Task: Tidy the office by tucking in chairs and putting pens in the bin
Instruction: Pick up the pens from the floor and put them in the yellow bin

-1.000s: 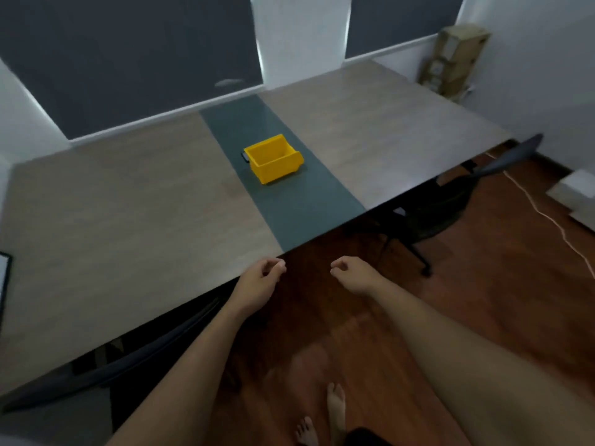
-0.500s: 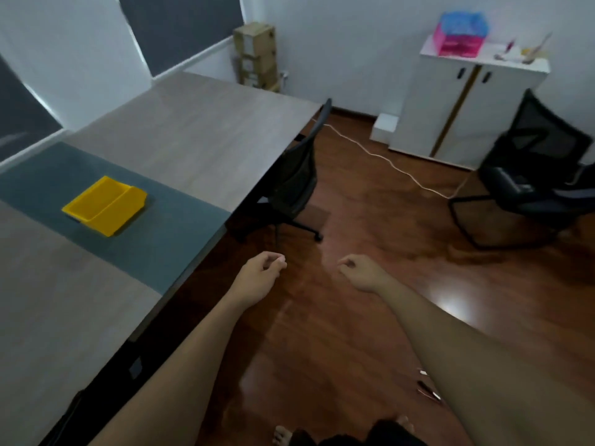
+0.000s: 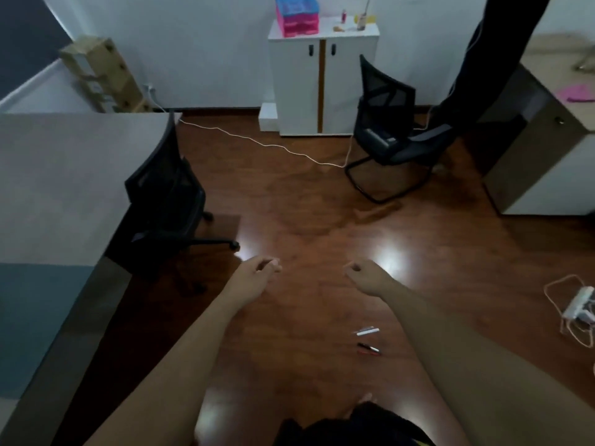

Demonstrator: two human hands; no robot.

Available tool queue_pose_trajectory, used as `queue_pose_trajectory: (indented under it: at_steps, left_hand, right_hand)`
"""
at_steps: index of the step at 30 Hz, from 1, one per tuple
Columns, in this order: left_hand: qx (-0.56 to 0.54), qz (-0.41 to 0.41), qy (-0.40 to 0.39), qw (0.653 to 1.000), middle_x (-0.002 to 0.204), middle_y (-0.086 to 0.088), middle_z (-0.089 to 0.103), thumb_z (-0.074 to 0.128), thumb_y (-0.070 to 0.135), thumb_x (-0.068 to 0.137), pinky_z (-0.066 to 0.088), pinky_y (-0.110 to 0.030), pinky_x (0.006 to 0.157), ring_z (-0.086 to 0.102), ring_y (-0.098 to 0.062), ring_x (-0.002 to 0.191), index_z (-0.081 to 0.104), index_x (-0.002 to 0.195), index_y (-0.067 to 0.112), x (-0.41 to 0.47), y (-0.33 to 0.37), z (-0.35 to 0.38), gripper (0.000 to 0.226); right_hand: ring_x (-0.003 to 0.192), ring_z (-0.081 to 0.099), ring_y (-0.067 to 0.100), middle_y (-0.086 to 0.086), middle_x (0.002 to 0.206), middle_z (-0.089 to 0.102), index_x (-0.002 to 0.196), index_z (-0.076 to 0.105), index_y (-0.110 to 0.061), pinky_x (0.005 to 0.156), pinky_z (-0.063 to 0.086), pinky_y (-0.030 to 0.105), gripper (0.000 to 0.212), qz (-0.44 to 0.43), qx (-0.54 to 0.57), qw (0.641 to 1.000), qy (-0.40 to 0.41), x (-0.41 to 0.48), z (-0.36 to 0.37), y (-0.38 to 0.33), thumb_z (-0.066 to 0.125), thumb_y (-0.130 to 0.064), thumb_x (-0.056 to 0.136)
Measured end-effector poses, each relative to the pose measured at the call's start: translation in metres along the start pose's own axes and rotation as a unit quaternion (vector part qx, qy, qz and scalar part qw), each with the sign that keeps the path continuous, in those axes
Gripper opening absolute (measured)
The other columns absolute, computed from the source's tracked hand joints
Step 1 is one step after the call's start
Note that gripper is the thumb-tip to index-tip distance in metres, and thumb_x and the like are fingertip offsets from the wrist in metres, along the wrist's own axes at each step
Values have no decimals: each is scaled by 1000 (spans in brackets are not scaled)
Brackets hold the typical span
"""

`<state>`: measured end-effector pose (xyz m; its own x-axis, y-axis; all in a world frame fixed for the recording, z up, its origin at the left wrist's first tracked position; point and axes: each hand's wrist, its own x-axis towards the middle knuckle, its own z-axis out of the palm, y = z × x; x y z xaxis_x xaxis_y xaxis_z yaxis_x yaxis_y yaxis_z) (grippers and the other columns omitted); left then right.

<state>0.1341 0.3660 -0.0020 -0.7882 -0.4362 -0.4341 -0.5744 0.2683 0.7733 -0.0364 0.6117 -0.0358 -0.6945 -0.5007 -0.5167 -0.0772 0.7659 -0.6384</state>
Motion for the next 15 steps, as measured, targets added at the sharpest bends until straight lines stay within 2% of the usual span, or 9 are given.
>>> queue_pose_trajectory:
  at_steps: [2, 4, 6, 7, 9, 12, 13, 15]
  left_hand:
    - [9, 0, -28, 1000, 119, 11, 80, 55, 41, 111, 59, -43, 107, 76, -15, 114, 71, 129, 24, 17, 18, 31, 30]
    - [15, -5, -53, 998, 120, 11, 80, 55, 39, 111, 59, -44, 107, 77, -15, 114, 71, 131, 22, 34, 36, 62, 31]
    - [25, -7, -77, 997, 123, 8, 80, 54, 36, 113, 59, -42, 107, 77, -15, 114, 71, 134, 20, 47, 53, 91, 32]
    - [31, -9, -90, 995, 126, 6, 79, 53, 34, 113, 58, -41, 108, 77, -16, 115, 70, 135, 18, 52, 62, 104, 32]
    - [42, -10, -115, 992, 130, 0, 78, 52, 30, 114, 57, -41, 108, 76, -21, 119, 68, 139, 13, 62, 79, 128, 34]
    - [63, -10, -156, 986, 136, -8, 75, 50, 25, 115, 56, -41, 110, 73, -28, 125, 64, 143, 7, 79, 98, 158, 36]
    - [73, -10, -168, 983, 136, -9, 74, 50, 24, 115, 56, -40, 107, 73, -30, 125, 64, 143, 6, 86, 102, 167, 36]
    - [94, -9, -187, 978, 135, -9, 75, 50, 23, 115, 58, -31, 93, 74, -32, 123, 65, 141, 5, 101, 105, 182, 35]
  right_hand:
    - [78, 50, 23, 15, 85, 55, 104, 67, 14, 67, 38, 31, 37, 35, 13, 999, 20, 1, -23, 33, 50, -19, 109]
    - [82, 50, 22, 21, 86, 57, 106, 65, 18, 69, 37, 29, 38, 65, 41, 997, 26, 2, -42, 66, 50, -17, 108]
    - [84, 53, 24, 37, 98, 66, 111, 65, 20, 74, 42, 33, 39, 92, 74, 992, 33, 4, -57, 96, 50, -16, 108]
    - [86, 56, 26, 38, 107, 70, 111, 67, 19, 76, 46, 36, 38, 105, 85, 990, 44, 3, -62, 110, 51, -16, 108]
    - [89, 61, 30, 37, 112, 72, 110, 69, 16, 81, 51, 41, 37, 129, 95, 985, 62, 3, -70, 135, 52, -17, 108]
    - [88, 62, 31, 34, 99, 70, 107, 70, 17, 77, 45, 37, 35, 166, 117, 977, 70, 3, -74, 171, 54, -14, 107]
    - [87, 60, 28, 30, 92, 67, 106, 70, 17, 75, 41, 33, 35, 180, 126, 973, 71, 4, -74, 182, 54, -14, 106]
    - [86, 58, 23, 27, 87, 62, 105, 70, 18, 74, 38, 30, 35, 203, 145, 966, 74, 4, -72, 200, 54, -14, 106]
